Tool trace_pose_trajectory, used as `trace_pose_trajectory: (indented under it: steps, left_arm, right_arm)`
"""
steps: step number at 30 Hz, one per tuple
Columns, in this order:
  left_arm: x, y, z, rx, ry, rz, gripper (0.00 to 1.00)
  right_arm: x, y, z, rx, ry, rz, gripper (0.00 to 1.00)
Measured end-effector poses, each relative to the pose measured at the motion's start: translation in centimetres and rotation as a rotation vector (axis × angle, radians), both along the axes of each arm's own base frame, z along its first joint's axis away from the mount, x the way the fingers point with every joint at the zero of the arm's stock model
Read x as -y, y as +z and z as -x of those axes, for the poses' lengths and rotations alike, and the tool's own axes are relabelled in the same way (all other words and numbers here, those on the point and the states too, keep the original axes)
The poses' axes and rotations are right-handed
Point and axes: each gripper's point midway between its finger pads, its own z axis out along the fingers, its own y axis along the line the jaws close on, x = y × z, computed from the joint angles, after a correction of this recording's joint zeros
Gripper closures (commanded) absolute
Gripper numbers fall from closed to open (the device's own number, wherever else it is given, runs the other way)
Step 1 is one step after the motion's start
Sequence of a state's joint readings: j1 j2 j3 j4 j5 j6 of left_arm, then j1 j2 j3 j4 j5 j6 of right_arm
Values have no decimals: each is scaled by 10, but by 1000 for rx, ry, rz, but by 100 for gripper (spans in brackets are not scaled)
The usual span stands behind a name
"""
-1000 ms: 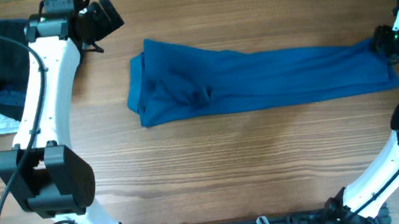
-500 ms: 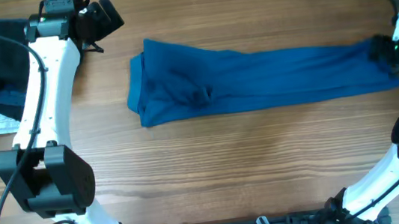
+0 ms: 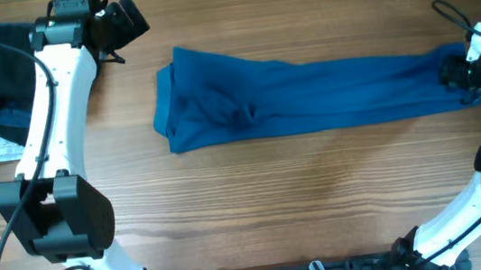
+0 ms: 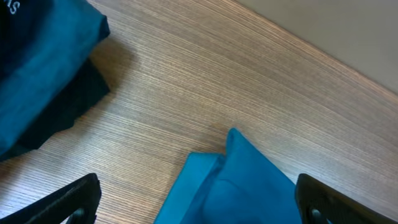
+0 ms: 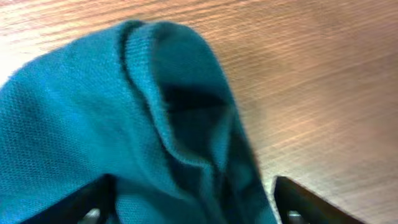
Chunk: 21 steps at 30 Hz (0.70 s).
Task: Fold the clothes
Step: 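Lift the strip's right end and fold it leftward over the middle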
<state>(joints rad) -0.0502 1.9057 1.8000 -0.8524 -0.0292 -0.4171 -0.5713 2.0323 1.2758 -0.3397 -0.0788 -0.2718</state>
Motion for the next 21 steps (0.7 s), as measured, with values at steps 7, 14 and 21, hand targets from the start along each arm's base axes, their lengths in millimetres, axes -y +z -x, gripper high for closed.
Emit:
trace_pose_trajectory:
  steps: [7,14,21]
  left_arm:
    - [0,0,0,0,0,0,0]
    - [0,0,0,0,0,0,0]
    - [0,0,0,0,0,0,0]
  right_arm:
    - [-13,-3,-11,43,5,-100,96]
    - [-13,38,-12,73,-35,-110,96]
    - [-9,122,-21,233,-19,-24,96]
